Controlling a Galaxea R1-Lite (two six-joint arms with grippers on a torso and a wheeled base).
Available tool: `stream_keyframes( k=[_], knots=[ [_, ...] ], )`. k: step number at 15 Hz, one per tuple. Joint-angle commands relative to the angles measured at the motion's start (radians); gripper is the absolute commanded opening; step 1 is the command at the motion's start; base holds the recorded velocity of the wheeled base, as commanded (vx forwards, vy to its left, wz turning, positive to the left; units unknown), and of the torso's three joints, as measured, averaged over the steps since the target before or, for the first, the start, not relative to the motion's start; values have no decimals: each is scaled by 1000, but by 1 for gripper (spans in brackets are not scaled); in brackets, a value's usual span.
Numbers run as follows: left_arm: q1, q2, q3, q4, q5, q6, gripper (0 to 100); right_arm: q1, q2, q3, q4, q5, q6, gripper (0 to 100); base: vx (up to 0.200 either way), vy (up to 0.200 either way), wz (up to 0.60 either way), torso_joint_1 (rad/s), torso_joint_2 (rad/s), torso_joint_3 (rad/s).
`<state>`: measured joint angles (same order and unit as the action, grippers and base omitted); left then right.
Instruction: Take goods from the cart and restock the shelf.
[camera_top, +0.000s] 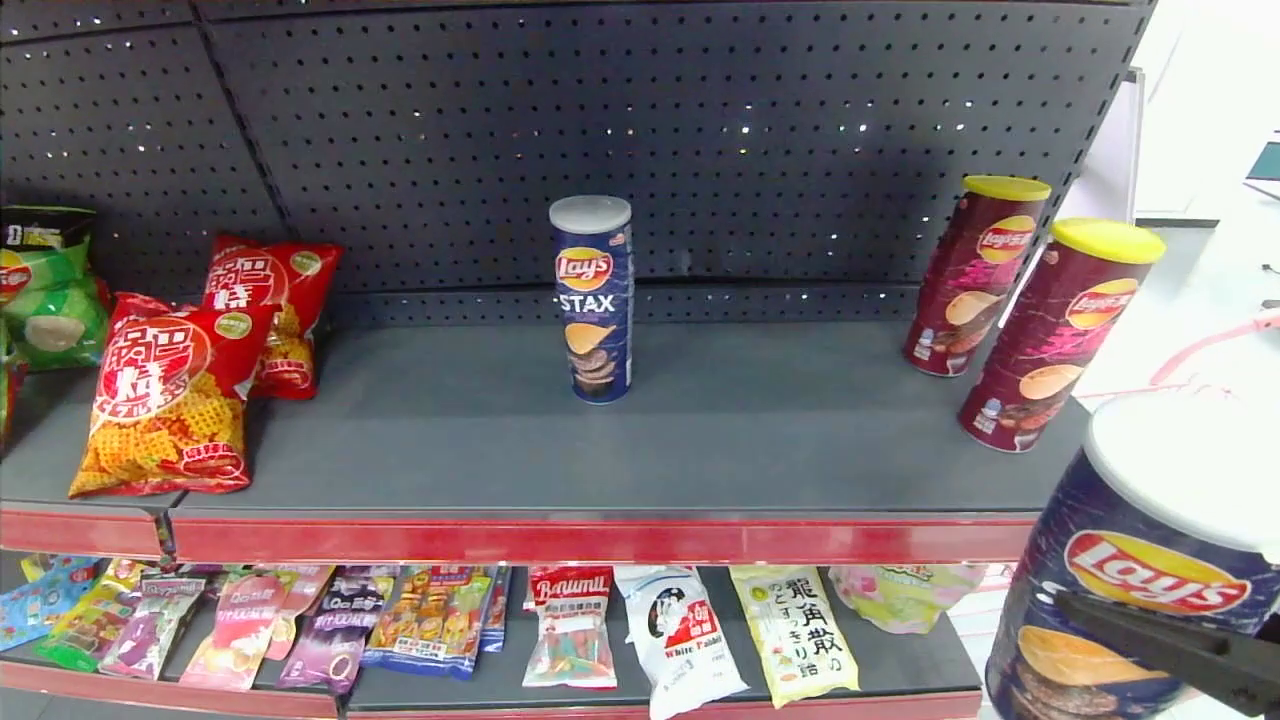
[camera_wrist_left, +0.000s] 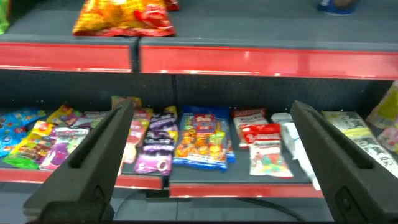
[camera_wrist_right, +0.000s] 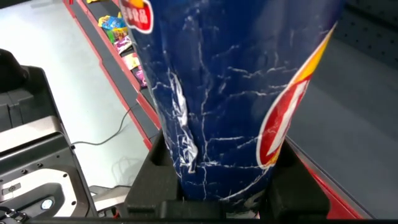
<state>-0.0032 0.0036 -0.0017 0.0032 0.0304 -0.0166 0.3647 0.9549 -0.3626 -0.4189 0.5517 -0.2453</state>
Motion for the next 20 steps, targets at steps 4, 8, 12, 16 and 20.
stream_keyframes(
  k=[4,8,12,16,20],
  knots=[
    [0,1,0,0,0,0,100,0,1,5,0,1,0,0,0,0,0,0,0,0],
    [0,1,0,0,0,0,100,-4,2,5,2,1,0,0,0,0,0,0,0,0],
    [0,1,0,0,0,1,100,-12,2,13,2,2,0,0,0,0,0,0,0,0],
    [0,1,0,0,0,1,100,-12,1,13,2,2,0,0,150,0,0,-5,-3,7],
    [0,1,0,0,0,1,100,-12,-13,14,2,1,0,0,150,0,0,4,1,2]
  ],
)
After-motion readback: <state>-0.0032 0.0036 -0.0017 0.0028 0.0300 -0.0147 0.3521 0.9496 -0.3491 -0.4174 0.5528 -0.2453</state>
